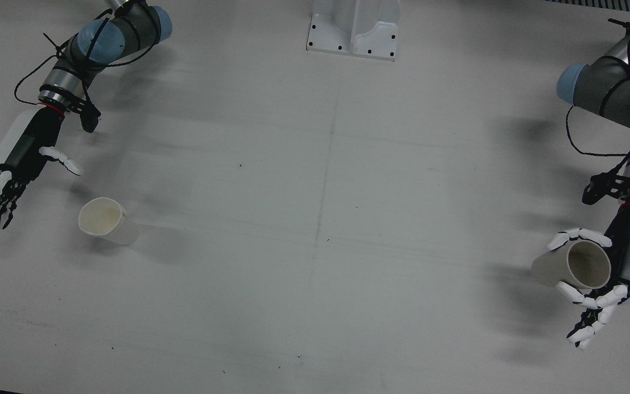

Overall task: Pour water
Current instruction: 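Reach the right hand toward the white paper cup, then wrap the right hand fingers around the white cup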

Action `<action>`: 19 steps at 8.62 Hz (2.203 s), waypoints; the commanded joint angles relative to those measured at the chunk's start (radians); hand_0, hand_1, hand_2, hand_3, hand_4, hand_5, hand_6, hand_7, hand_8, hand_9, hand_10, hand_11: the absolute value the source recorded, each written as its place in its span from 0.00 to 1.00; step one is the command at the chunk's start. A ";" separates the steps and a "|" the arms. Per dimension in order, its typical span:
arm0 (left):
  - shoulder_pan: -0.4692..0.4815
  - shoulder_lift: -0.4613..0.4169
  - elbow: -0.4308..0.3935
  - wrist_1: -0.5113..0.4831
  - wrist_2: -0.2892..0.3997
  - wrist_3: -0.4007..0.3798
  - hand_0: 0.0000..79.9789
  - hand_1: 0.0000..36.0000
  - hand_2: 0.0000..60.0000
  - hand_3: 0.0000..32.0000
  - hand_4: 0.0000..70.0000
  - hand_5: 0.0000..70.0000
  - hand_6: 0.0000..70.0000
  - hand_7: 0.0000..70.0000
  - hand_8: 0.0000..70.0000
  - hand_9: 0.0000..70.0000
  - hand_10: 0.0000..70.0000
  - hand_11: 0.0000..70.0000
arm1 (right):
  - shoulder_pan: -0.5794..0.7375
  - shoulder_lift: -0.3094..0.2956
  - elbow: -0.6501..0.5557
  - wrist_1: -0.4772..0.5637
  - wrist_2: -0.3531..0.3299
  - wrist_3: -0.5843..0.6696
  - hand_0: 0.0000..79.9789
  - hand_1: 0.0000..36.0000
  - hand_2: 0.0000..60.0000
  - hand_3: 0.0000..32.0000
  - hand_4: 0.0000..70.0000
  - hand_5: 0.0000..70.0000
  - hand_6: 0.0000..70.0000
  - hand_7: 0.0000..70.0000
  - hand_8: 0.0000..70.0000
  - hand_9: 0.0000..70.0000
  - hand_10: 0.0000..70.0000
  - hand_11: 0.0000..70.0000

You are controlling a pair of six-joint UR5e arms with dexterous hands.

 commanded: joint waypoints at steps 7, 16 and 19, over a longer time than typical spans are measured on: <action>0.003 0.022 -0.025 0.014 0.001 0.002 0.68 0.75 0.86 0.00 0.57 0.85 0.12 0.27 0.08 0.12 0.06 0.12 | -0.100 0.049 -0.025 -0.005 0.078 -0.063 0.62 0.58 0.29 0.00 0.00 0.00 0.00 0.00 0.00 0.00 0.00 0.03; 0.014 0.017 -0.029 0.031 -0.002 0.026 0.68 0.76 0.86 0.00 0.56 0.84 0.11 0.26 0.08 0.12 0.06 0.12 | 0.025 0.107 -0.031 0.000 -0.197 -0.158 0.61 0.57 0.35 0.00 0.01 0.00 0.00 0.00 0.00 0.00 0.00 0.03; 0.015 0.016 -0.029 0.031 -0.007 0.026 0.68 0.75 0.83 0.00 0.55 0.83 0.10 0.25 0.07 0.12 0.06 0.12 | 0.022 0.109 -0.037 0.003 -0.197 -0.193 0.60 0.55 0.36 0.00 0.03 0.00 0.00 0.00 0.00 0.03 0.02 0.06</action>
